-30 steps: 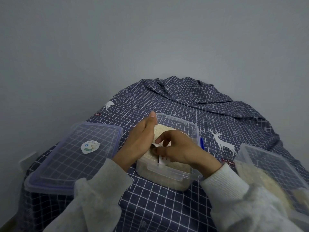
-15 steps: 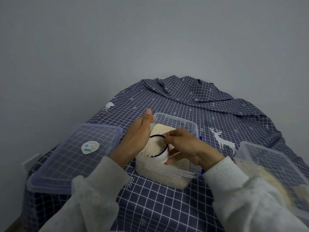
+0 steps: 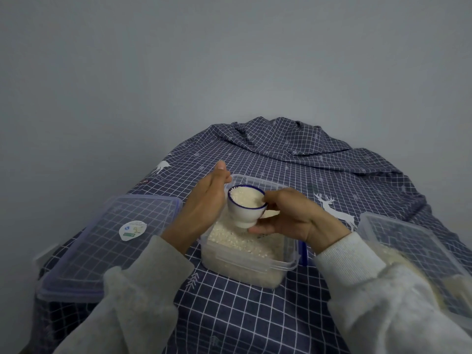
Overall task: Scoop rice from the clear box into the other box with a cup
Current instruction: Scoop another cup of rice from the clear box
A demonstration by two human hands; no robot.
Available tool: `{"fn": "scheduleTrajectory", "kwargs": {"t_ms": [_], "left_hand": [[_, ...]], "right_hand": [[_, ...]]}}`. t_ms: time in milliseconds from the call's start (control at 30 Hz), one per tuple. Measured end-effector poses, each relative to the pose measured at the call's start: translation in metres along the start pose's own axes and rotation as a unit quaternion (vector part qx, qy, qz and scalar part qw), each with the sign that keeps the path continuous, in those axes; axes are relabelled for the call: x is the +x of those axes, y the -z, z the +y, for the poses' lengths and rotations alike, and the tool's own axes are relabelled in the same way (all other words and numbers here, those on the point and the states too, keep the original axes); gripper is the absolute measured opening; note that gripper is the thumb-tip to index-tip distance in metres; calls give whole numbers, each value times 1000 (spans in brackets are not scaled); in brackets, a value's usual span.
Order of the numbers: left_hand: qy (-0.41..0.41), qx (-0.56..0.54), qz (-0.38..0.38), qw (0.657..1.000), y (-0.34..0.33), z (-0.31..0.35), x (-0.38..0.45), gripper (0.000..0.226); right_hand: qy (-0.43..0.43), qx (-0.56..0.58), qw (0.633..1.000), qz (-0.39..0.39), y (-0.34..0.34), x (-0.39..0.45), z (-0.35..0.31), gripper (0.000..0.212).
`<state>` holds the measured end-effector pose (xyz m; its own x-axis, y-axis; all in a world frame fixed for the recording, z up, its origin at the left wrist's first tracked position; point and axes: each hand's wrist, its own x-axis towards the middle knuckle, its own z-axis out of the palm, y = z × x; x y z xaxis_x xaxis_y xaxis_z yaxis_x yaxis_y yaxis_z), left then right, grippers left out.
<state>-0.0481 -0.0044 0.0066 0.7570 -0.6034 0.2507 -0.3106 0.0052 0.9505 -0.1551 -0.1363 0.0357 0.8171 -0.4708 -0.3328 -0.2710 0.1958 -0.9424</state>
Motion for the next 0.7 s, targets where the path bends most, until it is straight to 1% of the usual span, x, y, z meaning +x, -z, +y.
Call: {"fn": "scheduleTrajectory", "kwargs": {"t_ms": [167, 233, 300, 433, 467, 533, 567, 633, 700], "left_hand": [[-11, -13, -10, 1000, -7, 9, 1, 75], [-12, -14, -14, 1000, -12, 11, 1, 78], [-15, -10, -18, 1000, -18, 13, 1, 82], [-22, -17, -35, 999, -29, 22, 1, 69], [-23, -20, -39, 999, -32, 25, 0, 70], [-27, -18, -45, 998, -41, 29, 0, 79], [-31, -19, -45, 998, -43, 31, -1, 80], [-43, -23, -54, 997, -50, 37, -2, 72], [-44, -16, -63, 997, -60, 41, -2, 75]], "right_hand": [[16, 47, 998, -23, 12, -7, -4, 22], [27, 59, 998, -21, 16, -10, -5, 25], [35, 68, 997, -14, 20, -14, -7, 24], [47, 99, 994, -5, 31, -22, -11, 15], [50, 106, 993, -3, 35, -24, -12, 12], [59, 120, 991, 5, 45, -30, -14, 9], [61, 126, 990, 11, 49, -31, -14, 9], [62, 139, 988, 22, 57, -36, -15, 13], [68, 149, 986, 29, 68, -42, -16, 16]]}}
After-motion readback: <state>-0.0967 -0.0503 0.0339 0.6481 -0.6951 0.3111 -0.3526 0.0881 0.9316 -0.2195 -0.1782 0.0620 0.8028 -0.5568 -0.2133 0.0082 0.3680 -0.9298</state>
